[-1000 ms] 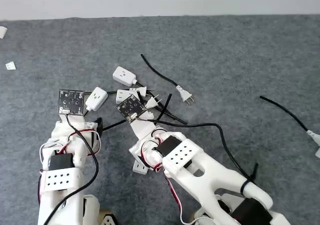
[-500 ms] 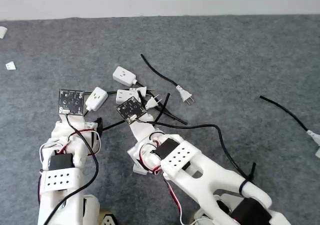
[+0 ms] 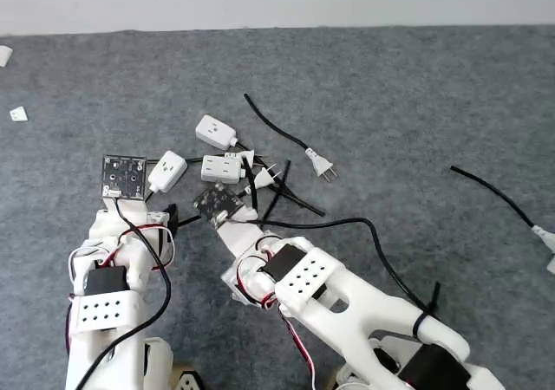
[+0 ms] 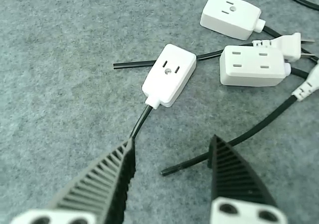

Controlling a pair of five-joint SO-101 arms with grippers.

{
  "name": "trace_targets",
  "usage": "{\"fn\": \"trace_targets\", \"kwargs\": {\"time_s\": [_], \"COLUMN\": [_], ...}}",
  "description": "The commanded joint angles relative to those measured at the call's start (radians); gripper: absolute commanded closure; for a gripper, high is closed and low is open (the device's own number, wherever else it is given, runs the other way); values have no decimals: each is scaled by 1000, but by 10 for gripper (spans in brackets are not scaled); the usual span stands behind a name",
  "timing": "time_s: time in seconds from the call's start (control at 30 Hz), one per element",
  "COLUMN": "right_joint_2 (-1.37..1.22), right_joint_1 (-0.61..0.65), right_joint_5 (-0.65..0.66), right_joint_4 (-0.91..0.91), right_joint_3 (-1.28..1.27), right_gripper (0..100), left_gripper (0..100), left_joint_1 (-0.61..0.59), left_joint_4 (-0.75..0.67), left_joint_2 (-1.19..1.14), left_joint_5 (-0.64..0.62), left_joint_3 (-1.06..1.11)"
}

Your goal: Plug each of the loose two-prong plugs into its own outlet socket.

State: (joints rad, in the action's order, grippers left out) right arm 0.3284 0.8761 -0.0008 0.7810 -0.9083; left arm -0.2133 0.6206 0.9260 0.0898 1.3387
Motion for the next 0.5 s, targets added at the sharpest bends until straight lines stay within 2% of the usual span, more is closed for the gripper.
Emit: {"fn": "trace_targets", "kwargs": {"time_s": [0.0, 0.2, 0.4, 0.47], "right_joint_2": [33, 33, 33, 33], "right_joint_1": [-27, -36, -36, -38], "right_joint_5": [58, 86, 89, 89], "right_joint_4": [54, 147, 214, 217], "right_joint_3": [46, 140, 198, 198], "right_gripper": [871, 794, 798, 843], "left_gripper": [773, 773, 773, 773], "left_joint_1": [-6, -6, -6, -6], "left_joint_4": [-9, -9, -9, -9], "left_joint_2": [23, 23, 23, 23], "left_joint_5": [12, 12, 12, 12], "left_joint_3": [-12, -8, -8, -8]}}
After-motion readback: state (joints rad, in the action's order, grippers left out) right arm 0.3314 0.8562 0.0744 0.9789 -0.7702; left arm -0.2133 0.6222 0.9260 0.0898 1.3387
